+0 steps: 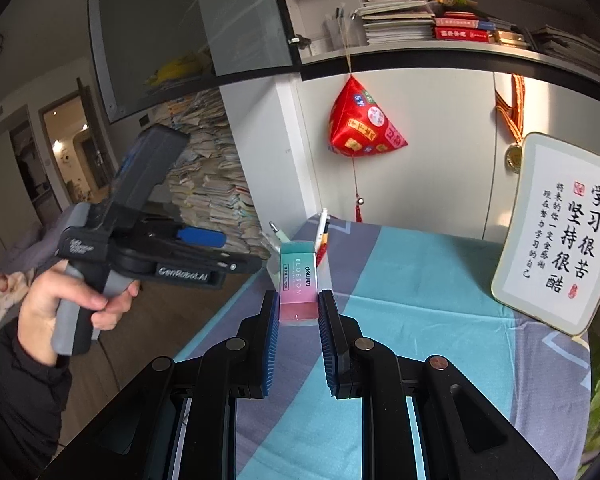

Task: Organize stationery
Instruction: 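Drop the highlighter into the cup with the left tool while the right tool drops the eraser in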

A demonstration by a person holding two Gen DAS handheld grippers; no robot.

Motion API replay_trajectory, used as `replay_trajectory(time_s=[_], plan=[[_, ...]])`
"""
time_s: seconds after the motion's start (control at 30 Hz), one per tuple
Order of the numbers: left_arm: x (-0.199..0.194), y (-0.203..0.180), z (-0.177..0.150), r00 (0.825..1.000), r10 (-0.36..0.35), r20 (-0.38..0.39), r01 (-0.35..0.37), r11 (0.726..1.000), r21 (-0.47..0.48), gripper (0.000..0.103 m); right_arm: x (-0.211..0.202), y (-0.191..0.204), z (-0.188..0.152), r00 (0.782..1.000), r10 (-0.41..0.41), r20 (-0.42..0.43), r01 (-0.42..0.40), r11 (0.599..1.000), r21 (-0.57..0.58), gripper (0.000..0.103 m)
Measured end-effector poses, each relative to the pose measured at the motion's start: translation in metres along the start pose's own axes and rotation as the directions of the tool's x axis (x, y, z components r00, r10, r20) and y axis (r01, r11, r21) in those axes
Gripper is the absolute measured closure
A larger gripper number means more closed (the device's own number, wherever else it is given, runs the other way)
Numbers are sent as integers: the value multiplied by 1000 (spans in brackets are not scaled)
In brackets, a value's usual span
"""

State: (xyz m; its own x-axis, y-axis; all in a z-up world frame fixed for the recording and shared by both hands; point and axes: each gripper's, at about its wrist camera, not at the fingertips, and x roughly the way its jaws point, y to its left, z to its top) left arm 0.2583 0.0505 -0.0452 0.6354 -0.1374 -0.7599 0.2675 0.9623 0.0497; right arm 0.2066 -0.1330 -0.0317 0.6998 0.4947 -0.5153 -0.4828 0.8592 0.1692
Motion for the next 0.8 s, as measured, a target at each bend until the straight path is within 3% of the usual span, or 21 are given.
replay_trajectory(time_s=[0.27,0.63,0.8], plan=[[-33,-8,-63,993,77,95,-79,997,20,33,53,21,24,998,-15,-61,15,1000,-2,82],[-37,2,-109,994,54,96,-48,997,-63,33,117,28,25,983,-99,-154,116,988,103,82],[-39,1,-118,995,21,93,-14,997,-73,33,133,30,20,979,-127,-157,148,980,136,82]])
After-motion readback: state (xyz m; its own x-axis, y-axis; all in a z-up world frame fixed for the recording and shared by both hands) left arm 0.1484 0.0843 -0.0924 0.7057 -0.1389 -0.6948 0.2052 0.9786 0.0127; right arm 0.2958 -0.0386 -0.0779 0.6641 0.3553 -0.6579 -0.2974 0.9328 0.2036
